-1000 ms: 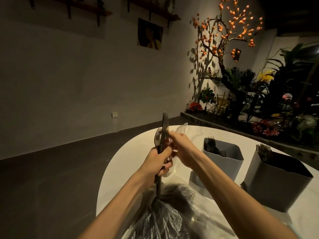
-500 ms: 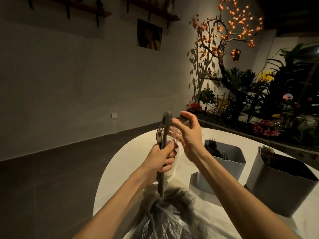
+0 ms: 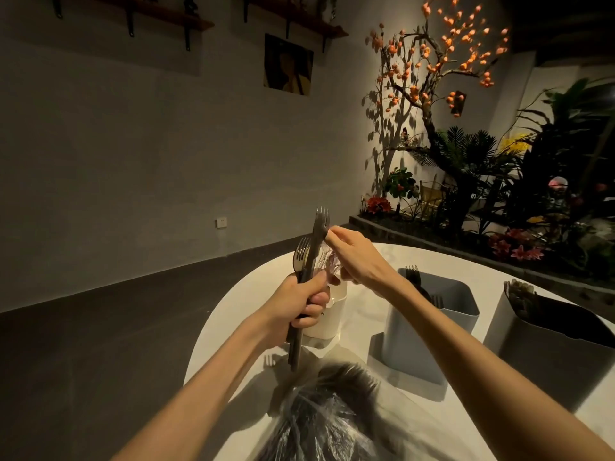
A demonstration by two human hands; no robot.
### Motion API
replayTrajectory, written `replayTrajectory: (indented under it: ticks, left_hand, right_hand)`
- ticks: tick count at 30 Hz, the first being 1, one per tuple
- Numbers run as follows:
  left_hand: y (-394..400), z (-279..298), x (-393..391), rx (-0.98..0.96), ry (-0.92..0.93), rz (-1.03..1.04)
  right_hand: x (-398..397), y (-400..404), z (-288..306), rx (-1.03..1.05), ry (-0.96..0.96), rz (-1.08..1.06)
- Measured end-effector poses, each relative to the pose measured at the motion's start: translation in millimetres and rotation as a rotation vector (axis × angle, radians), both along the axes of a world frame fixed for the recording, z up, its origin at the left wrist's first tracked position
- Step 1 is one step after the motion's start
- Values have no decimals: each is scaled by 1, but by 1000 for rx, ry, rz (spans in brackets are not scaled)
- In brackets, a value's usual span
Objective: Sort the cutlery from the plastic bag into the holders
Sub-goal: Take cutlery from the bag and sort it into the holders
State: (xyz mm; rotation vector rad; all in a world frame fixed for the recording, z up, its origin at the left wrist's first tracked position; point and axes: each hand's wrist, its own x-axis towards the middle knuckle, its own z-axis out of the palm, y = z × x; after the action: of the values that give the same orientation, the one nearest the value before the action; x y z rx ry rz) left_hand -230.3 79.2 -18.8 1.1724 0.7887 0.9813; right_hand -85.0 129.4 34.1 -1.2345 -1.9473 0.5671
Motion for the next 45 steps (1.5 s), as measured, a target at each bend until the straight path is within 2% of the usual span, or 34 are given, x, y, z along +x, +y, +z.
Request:
replayTrajectory:
  ticks: [2,8,12,14,17,20,24,28,36,41,45]
  left_hand:
    - [4,4,-6,-53,-74,-85]
    - [14,10,-14,-156,-200,-233]
    - [20,-2,-19,-255,-320,-215]
    - [23,-8,-19,-278,-330,-201]
    - [25,-11,-13,-264,-314,-171]
    - [25,-11,-11,-292,-330,-170]
    - [25,-14,-14,-289,-304,-190]
    - [25,-13,-16,-261,-284,-163]
    - [24,-12,-21,-262,-383,-212]
    - [27,-8,-22,-194,-262,-132]
    - [32,-8,-22,-118,-182,-36]
  right_hand:
    - [2,1,6,-81,98,115]
    - [-1,4,7,-195,302,154]
    - [-2,6,7,-351,287,218]
    - [-6,8,3,-295,204,177]
    - [-15,13,-9,-18,46,6]
    - [-17,19,-18,122,-5,-45]
    - [-14,16,-23,47,68,82]
    - [-14,17,-22,21,-2,136]
    - [-9,20,-18,-31,13,172]
    - [-14,25,-18,37,-36,108]
    - [-14,27,-16,94,0,86]
